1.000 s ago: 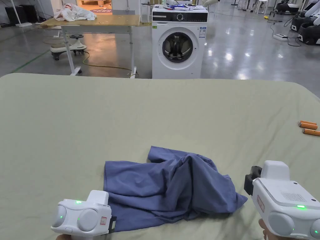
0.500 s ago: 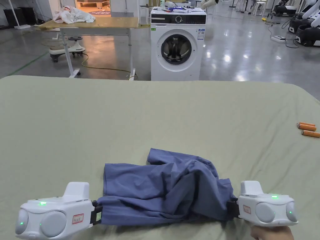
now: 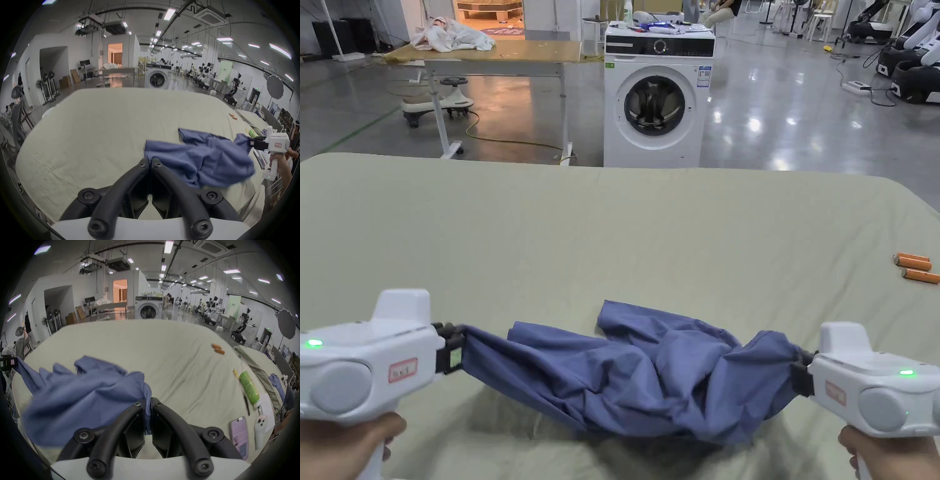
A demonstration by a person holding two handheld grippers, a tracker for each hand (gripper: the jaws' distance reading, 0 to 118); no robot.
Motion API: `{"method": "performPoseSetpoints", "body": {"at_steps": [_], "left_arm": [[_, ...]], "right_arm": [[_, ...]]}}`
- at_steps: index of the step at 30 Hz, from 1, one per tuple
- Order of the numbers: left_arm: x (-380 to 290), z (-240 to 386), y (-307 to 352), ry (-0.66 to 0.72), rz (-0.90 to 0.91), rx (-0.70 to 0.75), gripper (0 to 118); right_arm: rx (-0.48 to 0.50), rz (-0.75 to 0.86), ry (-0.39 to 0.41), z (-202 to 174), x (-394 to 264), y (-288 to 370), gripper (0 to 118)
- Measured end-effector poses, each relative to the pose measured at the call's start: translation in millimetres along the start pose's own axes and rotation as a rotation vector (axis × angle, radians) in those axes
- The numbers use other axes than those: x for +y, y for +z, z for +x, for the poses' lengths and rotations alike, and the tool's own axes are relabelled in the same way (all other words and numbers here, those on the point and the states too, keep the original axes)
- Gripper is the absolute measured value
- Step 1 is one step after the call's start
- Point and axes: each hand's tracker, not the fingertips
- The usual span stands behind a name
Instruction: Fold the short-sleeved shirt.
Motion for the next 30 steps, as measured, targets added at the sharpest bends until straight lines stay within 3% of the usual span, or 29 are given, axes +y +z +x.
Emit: {"method": "performPoseSetpoints", "body": {"at_steps": [10,20,30], "left_arm": [[94.3,-45.1,41.5,-0.032,0.208,0.058,0],[175.6,-70.5,52.8,0.018,0.291,0.065,0],[234.3,-64.8,39.3,-0.048,0.325,0.159,0]], "right_arm": [[-0.071,0.176,-0.045,34.2,74.2,60.7,3],[-0.11,0.309,-0.032,29.4,153.7,102.1,3],[-0.122,0.398,-0.067,19.5,237.3,97.3,3]]}}
